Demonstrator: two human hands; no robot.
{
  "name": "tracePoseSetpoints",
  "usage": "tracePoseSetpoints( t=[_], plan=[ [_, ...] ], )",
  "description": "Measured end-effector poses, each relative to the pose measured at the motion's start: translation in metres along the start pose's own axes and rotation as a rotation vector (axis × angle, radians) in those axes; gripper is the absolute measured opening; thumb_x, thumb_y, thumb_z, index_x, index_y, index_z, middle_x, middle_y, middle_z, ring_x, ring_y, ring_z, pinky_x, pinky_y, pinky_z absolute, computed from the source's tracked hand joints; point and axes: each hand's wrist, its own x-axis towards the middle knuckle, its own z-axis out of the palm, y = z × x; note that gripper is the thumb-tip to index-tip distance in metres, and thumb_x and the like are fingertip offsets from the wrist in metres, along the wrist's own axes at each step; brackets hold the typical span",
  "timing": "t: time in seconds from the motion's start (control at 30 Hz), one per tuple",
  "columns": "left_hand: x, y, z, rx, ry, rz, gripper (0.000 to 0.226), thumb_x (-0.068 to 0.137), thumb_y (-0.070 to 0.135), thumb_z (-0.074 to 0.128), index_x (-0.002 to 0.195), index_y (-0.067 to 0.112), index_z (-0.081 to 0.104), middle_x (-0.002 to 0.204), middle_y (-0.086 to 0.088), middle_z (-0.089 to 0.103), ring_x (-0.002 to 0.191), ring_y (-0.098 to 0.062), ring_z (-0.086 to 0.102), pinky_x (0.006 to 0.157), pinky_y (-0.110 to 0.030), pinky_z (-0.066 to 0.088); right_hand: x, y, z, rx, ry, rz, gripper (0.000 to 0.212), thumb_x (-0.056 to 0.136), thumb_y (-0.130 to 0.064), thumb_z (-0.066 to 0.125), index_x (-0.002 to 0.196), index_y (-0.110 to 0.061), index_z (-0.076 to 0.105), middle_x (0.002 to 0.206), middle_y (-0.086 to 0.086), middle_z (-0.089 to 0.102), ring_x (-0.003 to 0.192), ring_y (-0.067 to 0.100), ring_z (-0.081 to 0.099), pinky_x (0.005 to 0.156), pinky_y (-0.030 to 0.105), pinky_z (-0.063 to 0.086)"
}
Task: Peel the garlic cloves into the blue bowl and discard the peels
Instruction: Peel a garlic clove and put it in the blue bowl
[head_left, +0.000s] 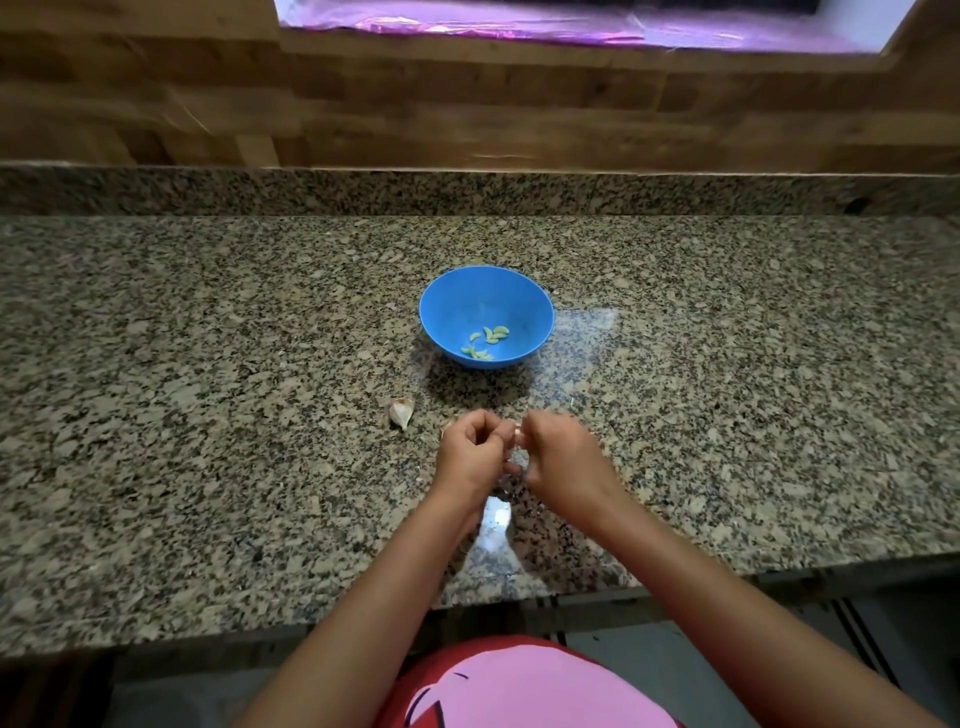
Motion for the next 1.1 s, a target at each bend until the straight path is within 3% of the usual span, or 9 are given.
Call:
tracePoseSetpoints(
  t=[0.1, 0.17, 0.33, 0.4, 0.5, 0.63, 0.77, 0.9, 1.1],
  plan=[
    [-0.001, 0.002, -0.002, -0.049, -0.041, 0.037, 0.020, 0.093, 0.003, 0.052, 0.074, 0.006, 0.056, 0.068, -0.004, 0.060, 0.055, -0.006, 0.059, 0.057, -0.026, 0.054, 0.006, -0.006, -0.011, 0.914, -0.221, 0.443, 0.021, 0.096, -0.011, 0.049, 0.075, -0.009, 0.055, 0.065, 0.000, 0.052, 0.053, 0.008, 0.045, 0.047, 0.018, 0.036],
    [0.000, 0.001, -0.005, -0.013, -0.068, 0.073, 0.019, 0.093, 0.004, 0.052, 0.075, 0.007, 0.057, 0.069, -0.005, 0.061, 0.059, -0.011, 0.061, 0.064, -0.029, 0.054, 0.008, -0.003, -0.011, 1.095, -0.265, 0.520, 0.023, 0.096, -0.010, 0.047, 0.076, -0.007, 0.057, 0.062, 0.002, 0.051, 0.050, 0.008, 0.044, 0.046, 0.019, 0.035],
    [0.007, -0.004, -0.016, 0.092, -0.120, 0.084, 0.010, 0.091, 0.014, 0.059, 0.083, 0.010, 0.063, 0.081, -0.007, 0.067, 0.076, -0.018, 0.062, 0.072, -0.032, 0.054, 0.005, 0.003, -0.007, 0.477, -0.136, 0.278, 0.017, 0.097, -0.016, 0.050, 0.083, -0.013, 0.058, 0.070, 0.000, 0.058, 0.054, 0.008, 0.048, 0.049, 0.021, 0.039],
    [0.008, -0.004, -0.020, 0.039, -0.128, 0.058, 0.003, 0.087, 0.011, 0.064, 0.087, 0.009, 0.066, 0.085, -0.008, 0.069, 0.077, -0.017, 0.064, 0.073, -0.030, 0.056, 0.008, 0.006, -0.008, 0.385, -0.156, 0.236, 0.017, 0.097, -0.018, 0.050, 0.083, -0.013, 0.058, 0.073, 0.001, 0.059, 0.056, 0.009, 0.049, 0.052, 0.023, 0.041],
    [0.010, 0.000, -0.020, 0.085, -0.131, 0.082, 0.004, 0.087, 0.007, 0.062, 0.085, 0.008, 0.066, 0.083, -0.008, 0.068, 0.073, -0.015, 0.064, 0.068, -0.025, 0.056, 0.010, 0.006, -0.013, 0.502, -0.225, 0.268, 0.016, 0.097, -0.014, 0.050, 0.082, -0.012, 0.057, 0.075, 0.005, 0.059, 0.062, 0.015, 0.051, 0.060, 0.034, 0.045],
    [0.012, 0.001, -0.013, 0.108, -0.049, 0.062, 0.008, 0.092, 0.009, 0.057, 0.085, 0.008, 0.062, 0.079, -0.006, 0.064, 0.060, -0.010, 0.061, 0.061, -0.025, 0.054, 0.009, 0.004, -0.019, 0.787, -0.233, 0.306, 0.019, 0.094, -0.004, 0.049, 0.079, -0.009, 0.058, 0.071, 0.005, 0.058, 0.061, 0.014, 0.053, 0.061, 0.030, 0.047],
    [0.008, -0.002, -0.003, 0.077, -0.008, 0.029, 0.010, 0.094, 0.012, 0.053, 0.087, 0.010, 0.059, 0.075, -0.006, 0.061, 0.054, -0.009, 0.058, 0.057, -0.030, 0.051, 0.008, 0.006, -0.014, 0.723, -0.135, 0.329, 0.017, 0.094, -0.007, 0.051, 0.078, -0.007, 0.058, 0.069, 0.004, 0.058, 0.059, 0.013, 0.052, 0.057, 0.028, 0.047],
    [0.006, -0.002, 0.004, 0.256, 0.069, 0.158, 0.013, 0.096, 0.016, 0.051, 0.084, 0.017, 0.056, 0.078, -0.004, 0.062, 0.051, -0.004, 0.057, 0.053, -0.028, 0.050, 0.009, 0.004, -0.008, 0.814, 0.005, 0.371, 0.016, 0.091, -0.006, 0.054, 0.077, -0.003, 0.058, 0.066, 0.005, 0.055, 0.052, 0.011, 0.048, 0.044, 0.021, 0.041],
    [0.008, -0.001, 0.005, 0.192, 0.074, 0.076, 0.013, 0.095, 0.013, 0.051, 0.085, 0.015, 0.059, 0.075, -0.006, 0.060, 0.055, -0.011, 0.055, 0.053, -0.030, 0.049, 0.008, 0.008, -0.005, 0.677, 0.054, 0.308, 0.013, 0.091, -0.016, 0.058, 0.081, -0.007, 0.062, 0.071, 0.005, 0.061, 0.059, 0.014, 0.053, 0.053, 0.030, 0.048]
  ],
)
